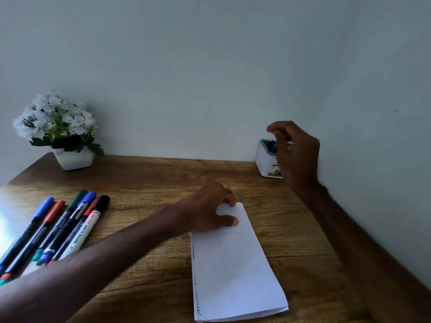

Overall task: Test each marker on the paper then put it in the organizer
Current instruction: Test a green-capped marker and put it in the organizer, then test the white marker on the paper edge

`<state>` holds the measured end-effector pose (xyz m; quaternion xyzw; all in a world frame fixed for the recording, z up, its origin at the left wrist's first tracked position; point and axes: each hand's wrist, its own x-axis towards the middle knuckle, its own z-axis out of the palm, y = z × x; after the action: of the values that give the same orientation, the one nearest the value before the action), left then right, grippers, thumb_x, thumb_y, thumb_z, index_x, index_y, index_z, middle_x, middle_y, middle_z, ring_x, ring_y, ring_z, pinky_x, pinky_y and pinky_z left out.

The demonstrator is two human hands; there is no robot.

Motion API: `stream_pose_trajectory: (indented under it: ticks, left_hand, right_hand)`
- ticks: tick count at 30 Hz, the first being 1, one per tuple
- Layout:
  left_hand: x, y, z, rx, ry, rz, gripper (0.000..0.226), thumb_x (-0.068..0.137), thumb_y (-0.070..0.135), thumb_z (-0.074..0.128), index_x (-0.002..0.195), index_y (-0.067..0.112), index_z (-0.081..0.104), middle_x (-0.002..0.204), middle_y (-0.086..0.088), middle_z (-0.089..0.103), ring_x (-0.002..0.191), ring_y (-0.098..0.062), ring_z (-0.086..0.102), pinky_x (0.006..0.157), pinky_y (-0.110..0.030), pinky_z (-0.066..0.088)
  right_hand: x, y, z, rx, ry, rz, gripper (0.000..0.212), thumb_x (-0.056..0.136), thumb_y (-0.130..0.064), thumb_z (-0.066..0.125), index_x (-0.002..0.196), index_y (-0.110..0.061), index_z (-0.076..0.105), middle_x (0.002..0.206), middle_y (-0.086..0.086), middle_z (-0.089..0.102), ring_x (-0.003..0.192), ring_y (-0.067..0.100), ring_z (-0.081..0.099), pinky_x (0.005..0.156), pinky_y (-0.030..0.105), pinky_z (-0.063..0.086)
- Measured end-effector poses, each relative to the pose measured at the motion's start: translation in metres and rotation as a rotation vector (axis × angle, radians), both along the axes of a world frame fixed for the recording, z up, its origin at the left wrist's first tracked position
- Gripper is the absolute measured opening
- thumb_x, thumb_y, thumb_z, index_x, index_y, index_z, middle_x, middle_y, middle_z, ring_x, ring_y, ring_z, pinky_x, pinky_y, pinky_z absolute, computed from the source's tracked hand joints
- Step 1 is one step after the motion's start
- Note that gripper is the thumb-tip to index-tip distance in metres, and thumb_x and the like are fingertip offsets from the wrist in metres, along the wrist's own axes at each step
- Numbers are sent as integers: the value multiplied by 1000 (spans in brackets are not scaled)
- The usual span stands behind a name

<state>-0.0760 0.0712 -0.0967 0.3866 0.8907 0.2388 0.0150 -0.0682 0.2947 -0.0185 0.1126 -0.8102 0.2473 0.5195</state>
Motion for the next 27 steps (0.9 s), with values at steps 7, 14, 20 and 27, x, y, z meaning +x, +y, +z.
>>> stream_pose_trajectory:
  ticks: [7,14,20,27]
  left_hand:
    - [10,0,7,12,50,-4,41,91,41,73,126,21,64,125,5,59,109,-9,53,86,-24,46]
    - [43,-39,28,127,183,-5,22,98,11,62,119,8,66,122,-4,70,106,-16,66,88,-33,55]
    - [54,-119,21,37,369,324,21,91,19,66,111,24,72,116,4,72,112,-16,63,88,-28,49]
    - [69,-165,24,-176,349,705,53,83,50,75,119,15,59,122,-8,62,123,-28,46,90,-40,46]
  right_hand:
    - [44,-60,-30,115,-155,226,14,99,-9,61,105,-12,73,95,-7,76,83,6,71,72,29,58]
    - [75,-104,-43,161,-128,312,11,90,-3,68,97,-10,72,89,-3,73,75,3,62,64,13,47]
    - [86,-131,-57,428,-301,401,11,87,-10,69,91,-19,73,69,-16,61,54,0,47,56,4,30]
    - [85,-136,-65,497,-360,384,13,83,-14,68,90,-24,73,65,-9,69,52,6,58,54,21,44]
